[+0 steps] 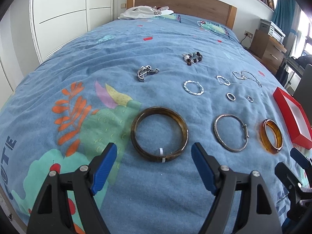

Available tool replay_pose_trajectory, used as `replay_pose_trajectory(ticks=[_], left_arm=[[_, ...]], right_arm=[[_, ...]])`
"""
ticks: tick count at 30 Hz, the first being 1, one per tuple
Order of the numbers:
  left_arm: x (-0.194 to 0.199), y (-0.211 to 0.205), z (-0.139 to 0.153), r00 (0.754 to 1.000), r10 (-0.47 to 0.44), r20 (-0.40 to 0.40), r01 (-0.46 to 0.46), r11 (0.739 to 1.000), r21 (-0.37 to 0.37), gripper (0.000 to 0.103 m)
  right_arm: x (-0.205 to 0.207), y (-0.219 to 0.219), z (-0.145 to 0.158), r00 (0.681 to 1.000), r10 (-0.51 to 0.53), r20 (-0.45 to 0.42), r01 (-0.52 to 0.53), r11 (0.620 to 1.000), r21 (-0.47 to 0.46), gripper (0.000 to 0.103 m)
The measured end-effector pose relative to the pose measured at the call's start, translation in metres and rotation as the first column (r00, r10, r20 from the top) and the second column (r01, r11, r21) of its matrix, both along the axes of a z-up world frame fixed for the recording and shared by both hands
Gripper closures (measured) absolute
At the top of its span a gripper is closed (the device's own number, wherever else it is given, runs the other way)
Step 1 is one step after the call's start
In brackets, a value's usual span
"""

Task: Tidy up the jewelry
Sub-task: 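Move left tool to the silver clasp bangle while right tool approaches the amber bangle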

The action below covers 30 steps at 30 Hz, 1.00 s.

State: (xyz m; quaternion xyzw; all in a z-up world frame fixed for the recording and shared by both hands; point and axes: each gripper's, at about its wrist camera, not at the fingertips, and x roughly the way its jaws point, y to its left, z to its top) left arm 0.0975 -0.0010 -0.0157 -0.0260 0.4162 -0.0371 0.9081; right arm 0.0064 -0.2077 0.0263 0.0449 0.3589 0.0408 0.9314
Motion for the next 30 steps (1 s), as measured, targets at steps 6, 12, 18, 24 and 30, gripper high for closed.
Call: replay_pose_trajectory(ticks=[6, 12, 18, 24, 30], left_arm=[[-0.001, -0.002, 0.001, 1.0, 0.001, 0.003, -0.001, 1.0, -0.005, 0.025], [0.0, -0.013, 0.005, 1.0, -0.026, 0.011, 0.026, 1.0, -0.016, 0.025], [-0.001, -0.029, 0.009, 0.998, -0.064, 0.016, 0.064, 0.998, -0.021, 0.025], [-0.001, -0.044, 0.011, 0.995, -0.102, 0.018, 0.103, 0.995, -0.018, 0.025], [0.0, -0.057, 0.012, 0.99, -0.144, 0.015, 0.144, 0.989, -0.023, 0.025]], right_arm=[[0.002, -0.002, -0.002, 1.0, -0.006, -0.003, 0.006, 1.0, 0.001, 0.007], [0.003, -0.013, -0.001, 1.0, -0.028, -0.002, 0.028, 1.0, -0.001, 0.007], [0.005, -0.027, 0.001, 0.999, -0.045, 0.006, 0.045, 0.999, -0.004, 0.007], [0.005, -0.04, 0.001, 0.998, -0.065, 0.006, 0.065, 0.998, 0.004, 0.008], [0.007, -0.045, 0.0, 0.998, -0.058, 0.005, 0.058, 0.998, 0.007, 0.01]])
